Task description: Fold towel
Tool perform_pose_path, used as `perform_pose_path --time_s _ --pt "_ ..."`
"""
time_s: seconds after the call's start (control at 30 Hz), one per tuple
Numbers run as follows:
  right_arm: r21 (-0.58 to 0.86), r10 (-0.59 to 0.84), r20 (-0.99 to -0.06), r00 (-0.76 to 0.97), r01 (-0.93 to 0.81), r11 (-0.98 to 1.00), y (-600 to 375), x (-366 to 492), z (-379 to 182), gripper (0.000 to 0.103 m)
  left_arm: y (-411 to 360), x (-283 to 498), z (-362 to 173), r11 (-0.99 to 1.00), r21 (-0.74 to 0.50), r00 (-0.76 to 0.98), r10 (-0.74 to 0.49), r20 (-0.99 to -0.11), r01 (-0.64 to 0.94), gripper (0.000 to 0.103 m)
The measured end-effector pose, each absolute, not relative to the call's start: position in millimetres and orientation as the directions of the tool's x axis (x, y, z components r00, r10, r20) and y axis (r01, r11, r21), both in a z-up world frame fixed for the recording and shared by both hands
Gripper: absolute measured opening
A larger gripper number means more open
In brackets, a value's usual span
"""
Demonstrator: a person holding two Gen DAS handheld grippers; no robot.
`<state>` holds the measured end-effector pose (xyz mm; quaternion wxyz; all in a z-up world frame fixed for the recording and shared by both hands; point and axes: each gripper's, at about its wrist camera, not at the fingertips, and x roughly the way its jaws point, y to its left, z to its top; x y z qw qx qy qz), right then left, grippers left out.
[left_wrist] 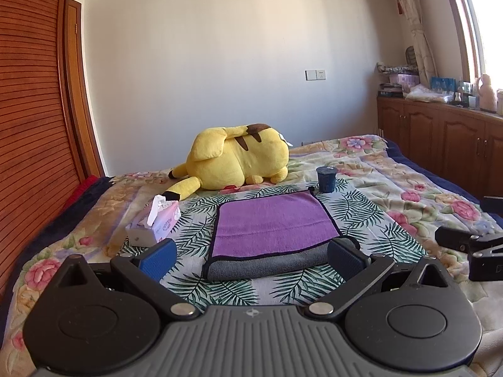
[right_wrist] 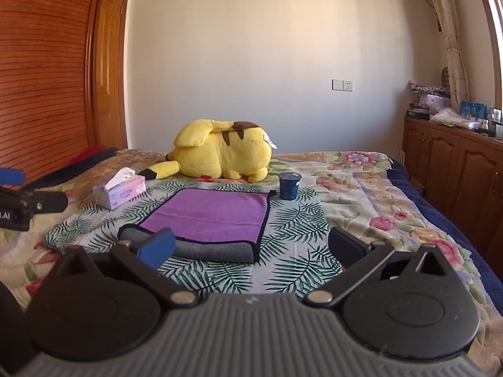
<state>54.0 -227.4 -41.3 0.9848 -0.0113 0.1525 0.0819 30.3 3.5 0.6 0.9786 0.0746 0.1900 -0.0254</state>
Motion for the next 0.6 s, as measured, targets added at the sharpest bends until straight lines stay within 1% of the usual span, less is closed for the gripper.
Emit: perform_pose_path --time_s 0.3,0.6 --pt "0.013 0.182 -0.386 0.904 -0.192 0.981 -223 82 -48 0.103 12 60 6 0.985 0.136 0.916 -0.041 -0.4 0.104 0.087" --pt "0.055 0.219 -0.439 0.872 -0.217 0.975 -228 113 -46 0.103 25 99 0 0.985 0.124 0.896 -0.054 -0.441 0.121 0.087"
